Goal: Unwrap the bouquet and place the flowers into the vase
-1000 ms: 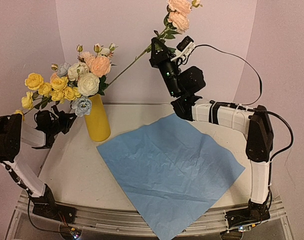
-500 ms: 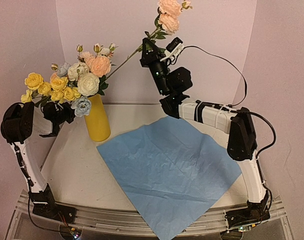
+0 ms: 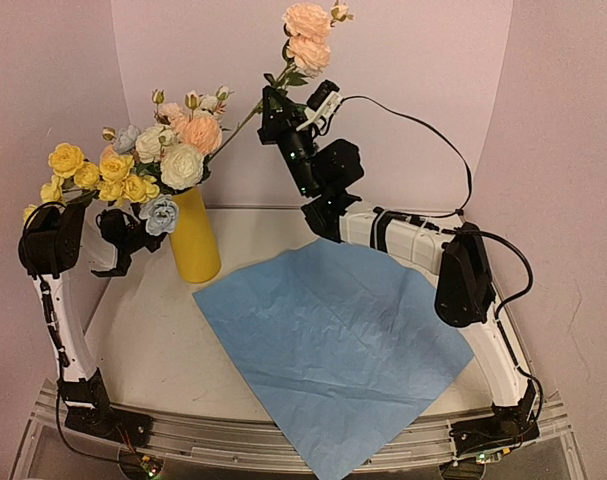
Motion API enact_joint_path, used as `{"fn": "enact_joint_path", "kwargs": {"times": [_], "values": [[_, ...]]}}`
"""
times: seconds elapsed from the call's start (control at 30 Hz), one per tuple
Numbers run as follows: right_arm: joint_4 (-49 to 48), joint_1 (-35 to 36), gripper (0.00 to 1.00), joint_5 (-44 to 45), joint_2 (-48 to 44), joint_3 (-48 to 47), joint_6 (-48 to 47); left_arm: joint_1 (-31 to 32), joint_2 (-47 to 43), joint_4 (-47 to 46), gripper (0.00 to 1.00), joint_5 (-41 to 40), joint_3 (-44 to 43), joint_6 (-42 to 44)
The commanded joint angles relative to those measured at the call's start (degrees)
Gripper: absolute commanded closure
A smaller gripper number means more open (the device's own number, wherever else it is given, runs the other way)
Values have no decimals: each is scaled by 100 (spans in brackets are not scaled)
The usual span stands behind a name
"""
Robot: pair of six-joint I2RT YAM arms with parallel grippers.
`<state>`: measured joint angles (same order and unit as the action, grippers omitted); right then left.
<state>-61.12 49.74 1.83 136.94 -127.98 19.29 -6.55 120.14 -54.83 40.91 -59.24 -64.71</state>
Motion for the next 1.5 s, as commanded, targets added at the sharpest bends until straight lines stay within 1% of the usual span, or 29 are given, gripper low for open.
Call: {"fn": "enact_joint_path", "kwargs": {"times": [0.0, 0.27, 0.37, 0.4, 0.5, 0.63, 0.9, 1.1, 1.33, 1.47], "values": [[110, 125, 100, -139, 34, -280, -330, 284, 185, -437, 100, 124, -206, -80], [280, 176, 100, -139, -16, -297, -419, 609, 319, -588, 100, 103, -108, -145], [417, 194, 100, -139, -88, -277, -527, 628, 348, -636, 100, 84, -94, -154], [510, 203, 100, -121, -189, -224, -623, 767, 379, -647, 100, 105, -113, -168], [580, 205, 100, -23, -478, 134, -757, 882, 446, -698, 100, 156, -146, -217], [1098, 210, 100, 206, -843, 356, -980, 1046, 531, -741, 100, 238, -229, -255], [1276, 204, 100, 298, -1284, 1113, -1159, 1393, 670, -844, 100, 225, -306, -339], [1305, 211, 100, 242, -1240, 1353, -1058, 1524, 747, -889, 100, 149, -328, -368], [1574, 205, 100, -5, -728, 1106, -838, 1579, 798, -923, 100, 181, -408, -394], [1769, 205, 100, -21, -595, 1047, -795, 1625, 825, -933, 100, 175, -433, -411]]}}
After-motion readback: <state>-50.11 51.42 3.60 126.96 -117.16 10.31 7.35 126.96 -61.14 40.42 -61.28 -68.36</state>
